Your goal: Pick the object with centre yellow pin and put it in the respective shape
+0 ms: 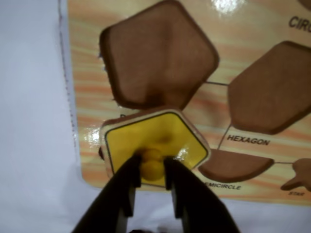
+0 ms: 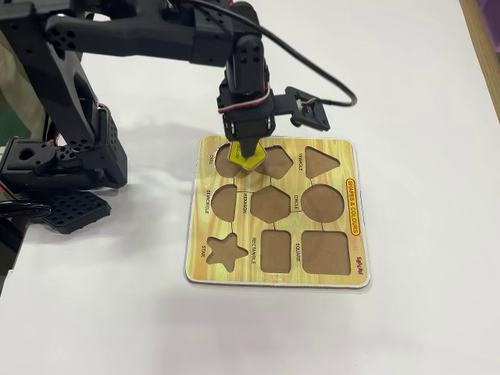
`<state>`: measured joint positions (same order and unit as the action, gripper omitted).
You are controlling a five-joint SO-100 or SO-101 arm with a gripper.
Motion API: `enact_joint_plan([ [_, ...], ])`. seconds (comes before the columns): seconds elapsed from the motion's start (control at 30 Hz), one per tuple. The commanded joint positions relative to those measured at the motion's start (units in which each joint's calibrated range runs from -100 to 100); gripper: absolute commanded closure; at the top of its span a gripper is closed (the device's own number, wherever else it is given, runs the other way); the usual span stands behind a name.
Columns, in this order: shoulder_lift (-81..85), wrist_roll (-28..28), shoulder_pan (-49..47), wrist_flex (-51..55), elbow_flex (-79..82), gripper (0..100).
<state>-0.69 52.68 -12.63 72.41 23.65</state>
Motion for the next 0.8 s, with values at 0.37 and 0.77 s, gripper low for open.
enact_joint_plan([
  [0.37, -0.1, -4.9, 3.2, -6.2, -0.5, 99],
  [0.77, -3.1, -4.6, 2.5, -7.6, -0.8, 99],
])
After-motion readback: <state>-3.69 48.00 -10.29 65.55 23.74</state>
